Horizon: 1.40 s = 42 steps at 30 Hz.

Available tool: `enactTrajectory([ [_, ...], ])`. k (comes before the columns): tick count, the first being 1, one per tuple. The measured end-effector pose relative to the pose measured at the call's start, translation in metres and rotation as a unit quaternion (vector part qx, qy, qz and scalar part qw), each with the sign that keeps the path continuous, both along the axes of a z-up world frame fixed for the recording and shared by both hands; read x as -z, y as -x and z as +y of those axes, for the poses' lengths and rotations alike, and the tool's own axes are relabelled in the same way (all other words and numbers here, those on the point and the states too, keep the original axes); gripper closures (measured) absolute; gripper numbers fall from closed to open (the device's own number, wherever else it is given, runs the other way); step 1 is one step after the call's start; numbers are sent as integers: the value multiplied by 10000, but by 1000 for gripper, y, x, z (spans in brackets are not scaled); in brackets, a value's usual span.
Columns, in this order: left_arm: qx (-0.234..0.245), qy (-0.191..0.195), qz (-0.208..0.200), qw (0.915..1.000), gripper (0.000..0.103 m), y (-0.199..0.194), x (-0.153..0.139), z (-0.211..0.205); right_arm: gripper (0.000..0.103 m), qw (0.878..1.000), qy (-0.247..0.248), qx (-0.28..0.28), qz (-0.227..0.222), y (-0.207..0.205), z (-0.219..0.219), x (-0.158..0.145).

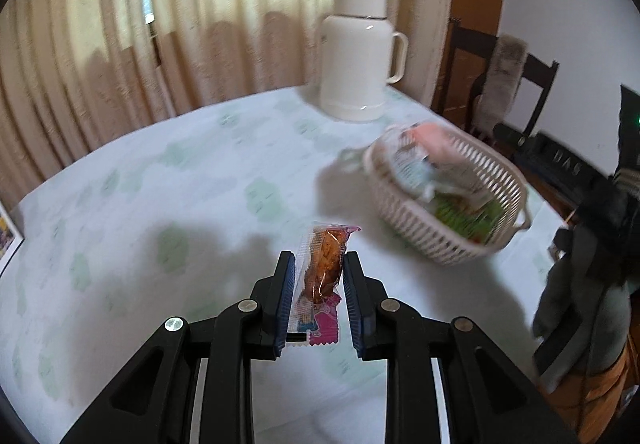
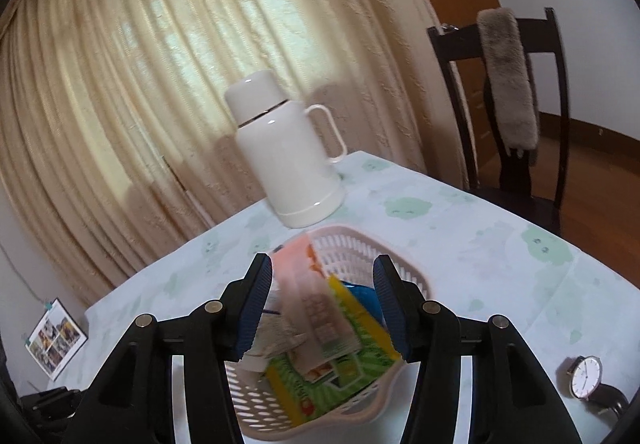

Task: Organize snacks
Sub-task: 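Carry the silver bar into the basket with the right tool while the left tool carries the candy, then lower the orange candy into the basket and open the left tool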

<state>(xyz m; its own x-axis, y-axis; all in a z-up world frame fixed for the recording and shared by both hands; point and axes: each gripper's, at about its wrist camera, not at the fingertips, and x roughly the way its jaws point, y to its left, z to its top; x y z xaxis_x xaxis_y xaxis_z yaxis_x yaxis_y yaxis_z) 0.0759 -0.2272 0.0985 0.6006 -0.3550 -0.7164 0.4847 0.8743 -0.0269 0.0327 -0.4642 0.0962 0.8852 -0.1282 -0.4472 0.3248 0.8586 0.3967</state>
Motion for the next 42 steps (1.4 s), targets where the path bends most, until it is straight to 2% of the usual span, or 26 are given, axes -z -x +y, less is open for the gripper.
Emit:
enactTrajectory([
  [4, 274, 187, 54, 9994, 81, -7, -6, -29, 49, 9999, -98, 115, -12, 3, -7, 0],
  [12, 757, 290, -65, 9967, 80, -11, -15, -77, 48, 9995, -239, 206, -80, 6, -15, -1],
  [19, 940, 334, 160, 9949, 78, -24, -1, -105, 47, 9985, -412, 349, -118, 9, -26, 0],
  [20, 967, 360, 221, 9944, 73, -25, 2, -107, 47, 9984, -430, 351, -116, 9, -26, 0],
  [21, 976, 386, 279, 9941, 56, -26, 4, -107, 47, 9984, -441, 345, -113, 9, -27, 1],
  [22, 982, 452, 328, 9936, 45, -26, 5, -106, 47, 9983, -450, 340, -114, 9, -27, 0],
  [32, 953, 717, 293, 9924, 44, -19, 1, -87, 46, 9983, -450, 344, -115, 8, -27, 0],
  [42, 1030, 698, 398, 9914, 44, -23, 3, -97, 46, 9980, -496, 376, -142, 9, -29, 0],
])
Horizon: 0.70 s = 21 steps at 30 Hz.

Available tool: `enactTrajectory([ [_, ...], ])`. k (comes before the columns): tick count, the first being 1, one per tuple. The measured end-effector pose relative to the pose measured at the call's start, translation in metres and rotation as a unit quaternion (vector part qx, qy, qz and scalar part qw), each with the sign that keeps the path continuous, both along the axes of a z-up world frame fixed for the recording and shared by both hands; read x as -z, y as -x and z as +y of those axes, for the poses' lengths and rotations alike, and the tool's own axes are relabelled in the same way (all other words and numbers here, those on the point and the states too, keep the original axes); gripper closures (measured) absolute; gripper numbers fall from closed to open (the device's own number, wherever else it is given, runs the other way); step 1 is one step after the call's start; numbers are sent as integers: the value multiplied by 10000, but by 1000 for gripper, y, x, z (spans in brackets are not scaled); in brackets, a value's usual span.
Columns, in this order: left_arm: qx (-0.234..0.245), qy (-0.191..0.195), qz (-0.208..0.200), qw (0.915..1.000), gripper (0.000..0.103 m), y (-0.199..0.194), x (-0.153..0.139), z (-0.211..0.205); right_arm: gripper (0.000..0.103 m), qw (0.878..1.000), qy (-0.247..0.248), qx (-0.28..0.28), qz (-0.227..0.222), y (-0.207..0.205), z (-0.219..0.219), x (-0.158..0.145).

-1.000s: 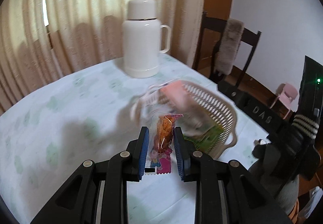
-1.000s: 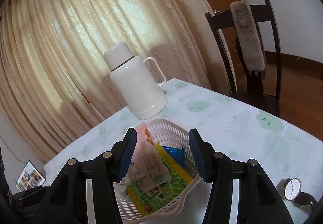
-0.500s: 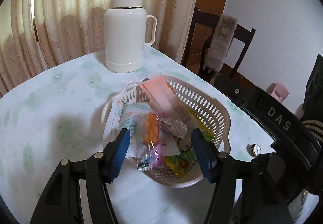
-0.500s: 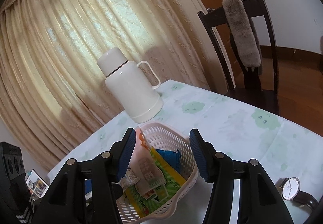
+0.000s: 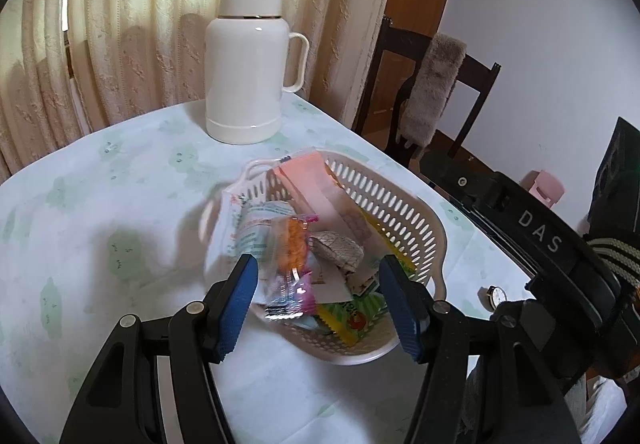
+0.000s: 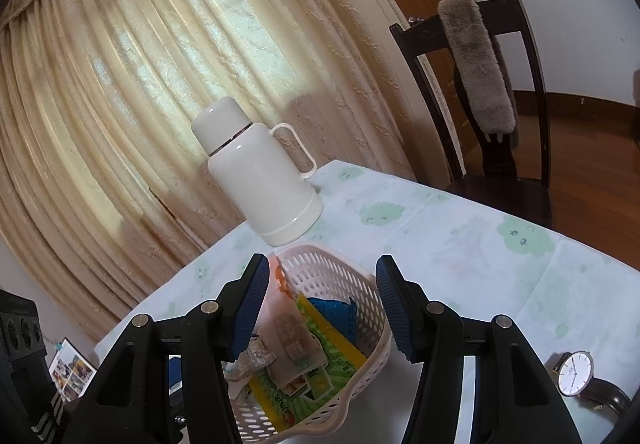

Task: Organize snacks
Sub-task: 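Lower the orange candy into the basket and open the left tool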

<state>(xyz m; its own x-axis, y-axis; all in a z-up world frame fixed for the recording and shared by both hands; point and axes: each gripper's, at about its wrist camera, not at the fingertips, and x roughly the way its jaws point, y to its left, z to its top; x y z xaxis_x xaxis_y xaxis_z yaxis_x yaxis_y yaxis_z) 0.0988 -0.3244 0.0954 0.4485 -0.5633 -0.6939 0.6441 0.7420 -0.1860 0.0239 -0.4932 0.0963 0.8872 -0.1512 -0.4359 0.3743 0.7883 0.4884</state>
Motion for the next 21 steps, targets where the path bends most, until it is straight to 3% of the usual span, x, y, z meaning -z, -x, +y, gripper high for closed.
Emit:
enactTrajectory([
  [7, 271, -75, -12, 9996, 41, 2, 10, -20, 46, 10000, -47, 30, -23, 2, -3, 1],
  [12, 333, 17, 196, 9993, 41, -5, 16, -28, 46, 10000, -60, 40, -41, 3, -4, 0],
  [21, 396, 170, 224, 9988, 41, 2, 4, -15, 46, 9997, -156, 164, -123, 7, -10, 0],
])
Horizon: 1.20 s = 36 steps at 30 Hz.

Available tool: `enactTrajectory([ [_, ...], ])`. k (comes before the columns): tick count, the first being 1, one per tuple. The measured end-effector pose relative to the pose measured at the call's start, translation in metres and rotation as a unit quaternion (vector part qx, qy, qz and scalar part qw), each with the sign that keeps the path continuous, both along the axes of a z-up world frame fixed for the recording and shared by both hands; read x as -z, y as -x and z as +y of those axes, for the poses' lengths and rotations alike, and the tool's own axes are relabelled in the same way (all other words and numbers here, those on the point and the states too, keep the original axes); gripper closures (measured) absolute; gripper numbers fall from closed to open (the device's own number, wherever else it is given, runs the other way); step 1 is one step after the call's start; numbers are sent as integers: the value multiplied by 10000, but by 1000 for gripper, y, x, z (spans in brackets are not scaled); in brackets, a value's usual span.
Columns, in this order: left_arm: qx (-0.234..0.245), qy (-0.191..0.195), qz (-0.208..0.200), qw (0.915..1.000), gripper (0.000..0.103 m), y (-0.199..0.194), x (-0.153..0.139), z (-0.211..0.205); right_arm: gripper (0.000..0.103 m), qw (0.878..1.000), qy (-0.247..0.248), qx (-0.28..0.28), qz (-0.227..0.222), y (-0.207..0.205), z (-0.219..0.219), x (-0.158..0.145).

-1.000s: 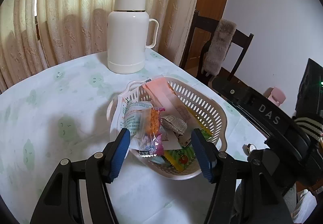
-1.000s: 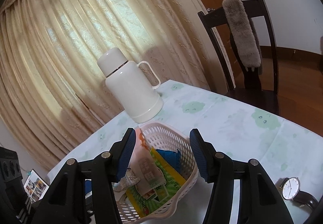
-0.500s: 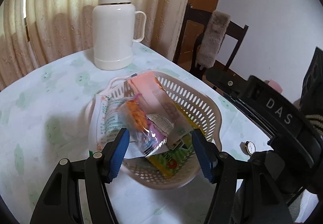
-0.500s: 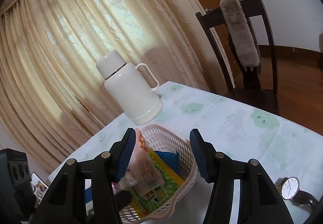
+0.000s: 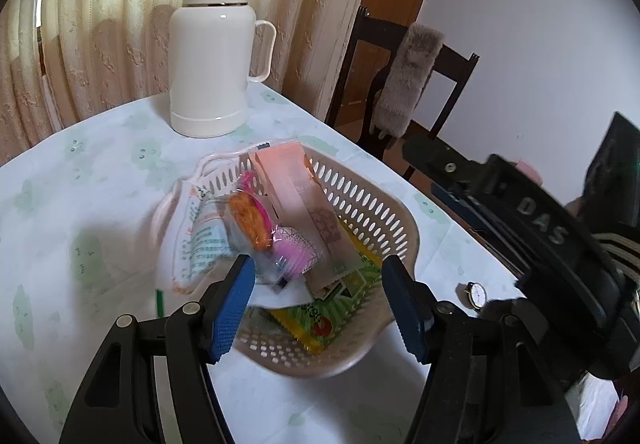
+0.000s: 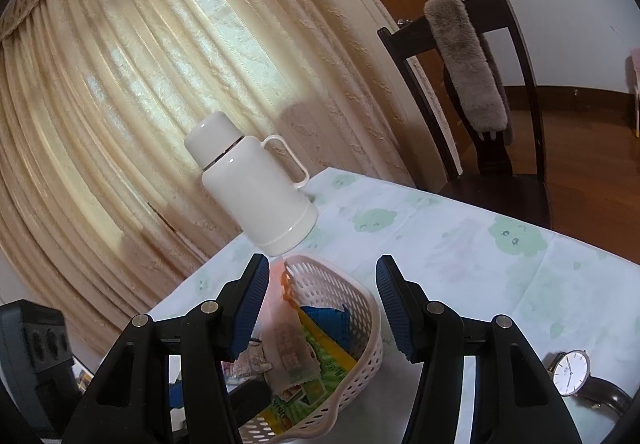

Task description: Organize snacks

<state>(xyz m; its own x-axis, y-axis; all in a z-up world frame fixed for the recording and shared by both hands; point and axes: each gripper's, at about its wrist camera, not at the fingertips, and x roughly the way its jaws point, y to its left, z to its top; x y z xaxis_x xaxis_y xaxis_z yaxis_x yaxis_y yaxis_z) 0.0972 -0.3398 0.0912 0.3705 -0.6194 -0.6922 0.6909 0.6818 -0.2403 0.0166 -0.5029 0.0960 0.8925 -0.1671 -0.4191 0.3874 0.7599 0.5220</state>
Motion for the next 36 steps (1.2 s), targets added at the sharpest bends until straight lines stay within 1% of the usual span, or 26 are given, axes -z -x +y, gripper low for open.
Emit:
enactTrajectory([
  [2, -62, 67, -4, 10000, 39, 3, -4, 8, 46, 10000, 19, -6, 15, -1, 1, 0],
  [4, -223, 97, -44, 9997, 32, 5, -7, 16, 46, 10000, 26, -17, 28, -1, 1, 1],
  [6, -387, 101, -116, 9991, 29, 7, -10, 23, 46, 10000, 29, -21, 56, -2, 1, 2],
  [9, -690, -50, -263, 9973, 28, 9, -13, 33, 45, 10000, 24, -32, 62, -1, 1, 2],
  [10, -770, -63, -321, 9965, 26, 9, -15, 37, 45, 10000, 21, -40, 40, 0, 1, 2],
  [11, -886, -124, -402, 9952, 23, 11, -17, 40, 44, 10000, 24, -46, 7, 0, 1, 2],
  [12, -1004, -199, -497, 9935, 19, 11, -19, 43, 40, 10000, 31, -51, -11, 0, 2, 2],
  [13, -1142, -215, -661, 9910, 17, 14, -22, 48, 37, 10000, 45, -45, -24, 1, 2, 3],
  [15, -1279, -262, -817, 9881, 13, 15, -25, 53, 36, 9999, 75, -15, -64, 4, 3, 4],
  [16, -1371, -372, -902, 9857, 12, 15, -27, 55, 35, 9999, 79, -17, -74, 5, 3, 4],
  [17, -1465, -475, -1019, 9828, 12, 15, -29, 57, 35, 10000, 60, -33, -62, 6, 3, 5],
  [18, -1530, -514, -1112, 9806, 9, 16, -30, 59, 34, 10000, 61, -55, -40, 9, 4, 8],
  [19, -1655, -597, -1248, 9764, 5, 16, -32, 61, 34, 9999, 74, -90, -26, 11, 4, 10],
  [20, -1736, -673, -1329, 9735, 4, 16, -32, 62, 34, 9999, 95, -118, -12, 12, 5, 11],
  [21, -1786, -729, -1391, 9713, 4, 16, -33, 62, 34, 9998, 139, -156, 8, 16, 7, 13],
  [23, -1822, -799, -1380, 9702, 4, 15, -32, 64, 34, 9995, 223, -208, -58, 24, 11, 14],
  [24, -1833, -802, -1361, 9703, 4, 15, -32, 65, 32, 9992, 327, -214, -118, 30, 15, 13],
  [25, -1864, -794, -1358, 9698, 4, 15, -32, 66, 28, 9989, 385, -218, -143, 33, 17, 13],
  [27, -1936, -838, -1433, 9669, 4, 16, -33, 67, 25, 9981, 521, -239, -212, 40, 22, 13],
  [28, -2002, -905, -1522, 9636, 3, 18, -33, 67, 24, 9978, 563, -271, -233, 42, 24, 14],
  [30, -2156, -1100, -1754, 9543, 1, 20, -33, 68, 24, 9971, 607, -378, -259, 44, 29, 14],
  [32, -2329, -1329, -1977, 9429, 1, 21, -32, 67, 23, 9965, 647, -477, -245, 44, 33, 16],
  [33, -2388, -1420, -2047, 9386, 1, 22, -31, 69, 22, 9959, 681, -561, -201, 44, 37, 18],
  [35, -2481, -1555, -2135, 9320, 0, 21, -29, 69, 22, 9950, 727, -684, -106, 42, 42, 21],
  [36, -2492, -1556, -2132, 9318, 0, 21, -30, 70, 22, 9942, 763, -754, -56, 41, 46, 22],
])
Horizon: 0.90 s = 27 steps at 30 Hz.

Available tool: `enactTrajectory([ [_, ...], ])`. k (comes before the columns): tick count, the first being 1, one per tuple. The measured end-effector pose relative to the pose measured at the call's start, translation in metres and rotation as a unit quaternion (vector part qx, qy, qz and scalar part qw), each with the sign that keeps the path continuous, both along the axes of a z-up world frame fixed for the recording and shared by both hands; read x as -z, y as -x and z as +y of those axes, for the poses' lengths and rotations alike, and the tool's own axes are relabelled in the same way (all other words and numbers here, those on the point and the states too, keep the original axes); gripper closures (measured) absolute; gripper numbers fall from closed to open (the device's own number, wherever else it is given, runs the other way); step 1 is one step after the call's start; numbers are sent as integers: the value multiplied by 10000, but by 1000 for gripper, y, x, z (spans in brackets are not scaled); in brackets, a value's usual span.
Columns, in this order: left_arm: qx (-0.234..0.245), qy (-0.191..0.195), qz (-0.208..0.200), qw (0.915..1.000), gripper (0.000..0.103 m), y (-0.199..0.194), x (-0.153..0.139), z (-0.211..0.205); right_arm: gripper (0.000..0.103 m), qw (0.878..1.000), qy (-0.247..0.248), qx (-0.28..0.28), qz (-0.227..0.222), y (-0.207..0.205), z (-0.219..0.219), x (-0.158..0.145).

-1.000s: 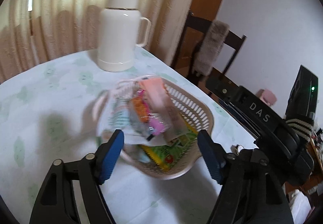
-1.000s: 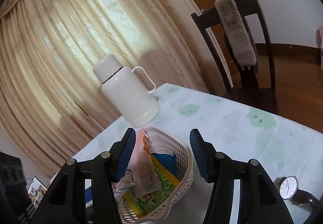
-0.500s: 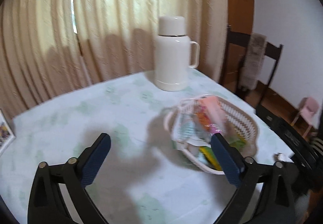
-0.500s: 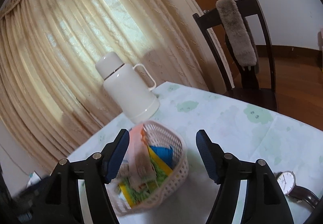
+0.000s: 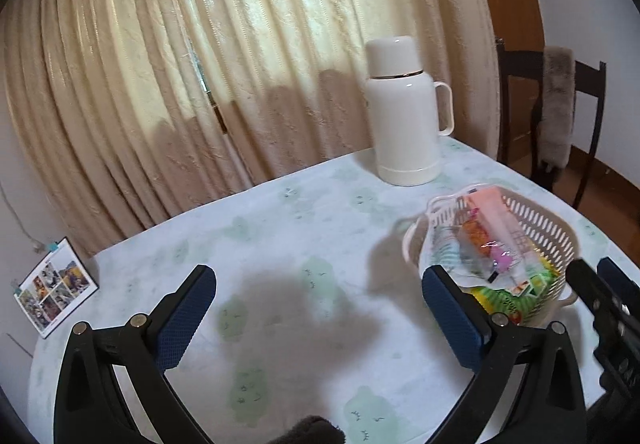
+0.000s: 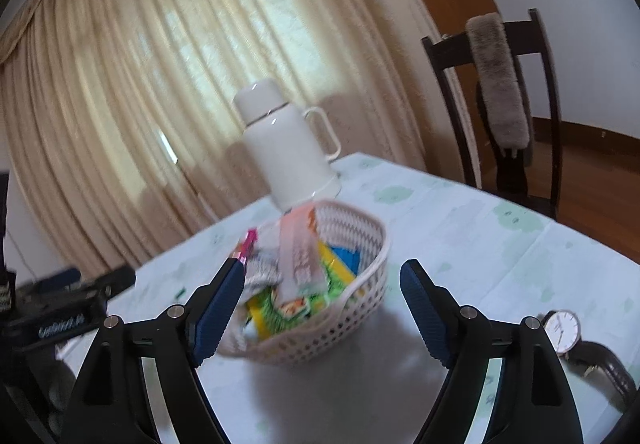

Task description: Organize snacks

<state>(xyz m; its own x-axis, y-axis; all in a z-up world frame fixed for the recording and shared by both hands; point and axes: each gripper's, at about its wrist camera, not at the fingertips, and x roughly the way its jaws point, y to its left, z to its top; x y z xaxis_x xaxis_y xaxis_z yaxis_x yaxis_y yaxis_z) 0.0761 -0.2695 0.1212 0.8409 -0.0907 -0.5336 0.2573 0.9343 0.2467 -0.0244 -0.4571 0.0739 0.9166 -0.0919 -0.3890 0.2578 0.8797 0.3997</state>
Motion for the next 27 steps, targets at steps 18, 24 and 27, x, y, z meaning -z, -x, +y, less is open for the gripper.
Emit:
enactTrajectory([
  [18, 51, -457, -196, 9987, 0, 5, 8, -9, 20, 9977, 501, -272, 368, -4, 24, 5],
  [24, 65, -488, -194, 9986, 0, 5, 10, -9, 20, 9971, 503, -295, 496, 1, 24, 11],
  [27, 73, -486, -206, 9986, 0, 6, 10, -9, 20, 9969, 507, -315, 507, 1, 24, 10],
])
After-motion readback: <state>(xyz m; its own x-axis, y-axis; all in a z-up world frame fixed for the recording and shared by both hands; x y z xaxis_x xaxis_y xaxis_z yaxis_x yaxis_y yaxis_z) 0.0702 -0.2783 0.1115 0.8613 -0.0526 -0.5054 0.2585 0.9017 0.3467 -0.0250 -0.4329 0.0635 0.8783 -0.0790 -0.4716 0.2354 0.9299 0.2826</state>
